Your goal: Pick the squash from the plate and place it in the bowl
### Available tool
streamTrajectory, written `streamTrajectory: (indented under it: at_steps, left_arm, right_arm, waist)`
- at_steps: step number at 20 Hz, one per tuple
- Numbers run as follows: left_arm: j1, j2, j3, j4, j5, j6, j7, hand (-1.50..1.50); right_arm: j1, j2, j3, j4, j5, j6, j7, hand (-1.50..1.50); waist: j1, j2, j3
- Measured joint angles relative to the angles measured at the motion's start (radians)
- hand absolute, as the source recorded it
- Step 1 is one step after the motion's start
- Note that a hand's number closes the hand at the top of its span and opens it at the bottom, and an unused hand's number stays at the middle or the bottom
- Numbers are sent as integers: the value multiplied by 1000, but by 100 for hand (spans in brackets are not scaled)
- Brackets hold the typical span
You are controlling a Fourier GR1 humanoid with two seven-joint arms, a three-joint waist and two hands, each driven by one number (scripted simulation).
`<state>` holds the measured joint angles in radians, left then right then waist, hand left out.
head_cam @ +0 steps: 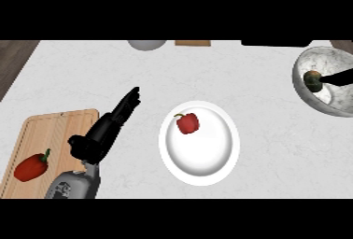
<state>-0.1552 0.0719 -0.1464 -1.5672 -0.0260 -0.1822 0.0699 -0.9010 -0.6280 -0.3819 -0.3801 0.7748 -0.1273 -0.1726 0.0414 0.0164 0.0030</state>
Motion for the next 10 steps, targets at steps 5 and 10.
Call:
streamTrajectory:
  at_steps: [5, 10]
  left_arm:
    - [9, 1, 7, 5, 3, -4, -11, 0]
    - [19, 10, 15, -18, 9, -10, -7, 0]
  right_arm:
    - [-22, -42, -114, 29, -96, -64, -28, -150]
    - [-7, -121, -224, 73, -198, -45, -54, -150]
  waist:
    - [-4, -1, 0]
    - [-9, -3, 0]
